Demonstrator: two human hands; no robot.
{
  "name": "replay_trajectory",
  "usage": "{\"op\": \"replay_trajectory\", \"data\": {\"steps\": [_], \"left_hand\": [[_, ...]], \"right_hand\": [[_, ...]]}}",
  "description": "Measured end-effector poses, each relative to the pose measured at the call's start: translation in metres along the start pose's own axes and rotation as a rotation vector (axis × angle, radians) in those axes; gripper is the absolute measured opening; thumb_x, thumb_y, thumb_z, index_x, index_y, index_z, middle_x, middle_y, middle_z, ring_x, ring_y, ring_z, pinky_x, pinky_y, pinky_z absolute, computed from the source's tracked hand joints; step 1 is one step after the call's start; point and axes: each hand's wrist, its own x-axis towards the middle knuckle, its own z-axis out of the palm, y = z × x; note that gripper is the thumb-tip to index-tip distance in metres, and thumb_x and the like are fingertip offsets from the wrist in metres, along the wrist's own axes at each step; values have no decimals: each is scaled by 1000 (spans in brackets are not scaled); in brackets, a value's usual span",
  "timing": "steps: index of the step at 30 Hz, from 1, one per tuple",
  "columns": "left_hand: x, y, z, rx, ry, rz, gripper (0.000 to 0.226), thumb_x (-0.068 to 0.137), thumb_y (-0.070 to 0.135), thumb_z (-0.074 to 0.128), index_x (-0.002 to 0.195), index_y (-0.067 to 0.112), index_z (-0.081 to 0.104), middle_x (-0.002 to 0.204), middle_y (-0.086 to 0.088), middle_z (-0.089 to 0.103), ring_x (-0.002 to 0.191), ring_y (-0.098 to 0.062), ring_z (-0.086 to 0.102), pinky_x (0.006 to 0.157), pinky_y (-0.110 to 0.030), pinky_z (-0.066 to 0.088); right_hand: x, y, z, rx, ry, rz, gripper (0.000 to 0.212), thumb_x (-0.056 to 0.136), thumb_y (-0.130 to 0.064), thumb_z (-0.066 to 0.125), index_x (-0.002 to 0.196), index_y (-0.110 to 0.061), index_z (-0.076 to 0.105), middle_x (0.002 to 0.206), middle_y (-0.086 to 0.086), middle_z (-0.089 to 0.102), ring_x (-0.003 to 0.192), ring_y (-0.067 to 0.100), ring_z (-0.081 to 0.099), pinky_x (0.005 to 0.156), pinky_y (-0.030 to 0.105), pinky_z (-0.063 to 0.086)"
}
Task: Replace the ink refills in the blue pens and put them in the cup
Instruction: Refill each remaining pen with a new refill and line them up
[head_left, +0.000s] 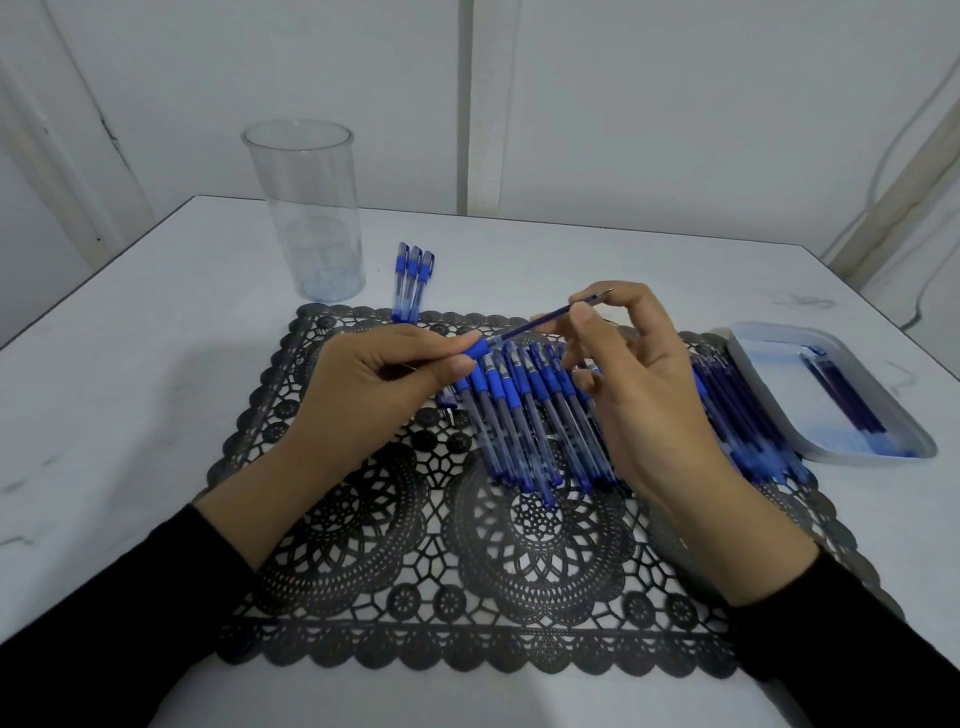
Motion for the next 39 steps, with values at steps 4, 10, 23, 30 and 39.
{"op": "replay_trajectory", "data": {"steps": [4, 10, 23, 30, 39], "left_hand": [[0, -1, -1, 23, -22, 1, 29, 80, 25, 74, 108, 18, 75, 93, 7, 77, 86, -11, 72, 79, -21, 56], [0, -4, 0, 31, -39, 11, 27, 80, 22, 75, 107, 20, 75, 91, 4, 77, 80, -29, 71, 74, -44, 58], [0, -4, -1, 20, -85, -4, 28, 79, 22, 74, 106, 20, 75, 92, 7, 77, 76, -26, 71, 73, -45, 58], [-2, -4, -16, 36, -64, -48, 25, 77, 23, 75, 101, 26, 75, 94, 10, 77, 87, -10, 72, 82, -21, 57], [-9, -13, -45, 175, -19, -109, 29, 74, 32, 75, 102, 27, 76, 95, 15, 76, 90, -2, 70, 83, -13, 52]], "right_hand": [[1, 4, 0, -19, -53, 0, 5, 92, -11, 59, 93, -16, 60, 78, -8, 70, 70, 2, 59, 68, 14, 45], [2, 14, -2, -119, -88, 21, 17, 81, -29, 66, 91, -16, 73, 82, -5, 72, 73, 1, 60, 67, 15, 45], [6, 23, -3, -233, -143, -40, 8, 85, -9, 73, 91, -14, 73, 88, 15, 67, 80, 28, 54, 82, 41, 52], [12, 24, 2, -202, -221, 101, 13, 83, -7, 73, 95, -13, 73, 92, 9, 73, 84, 18, 62, 84, 27, 55], [10, 23, 31, -1102, -520, -353, 12, 88, -23, 71, 98, -17, 74, 90, -6, 70, 85, 9, 58, 78, 15, 41]]}}
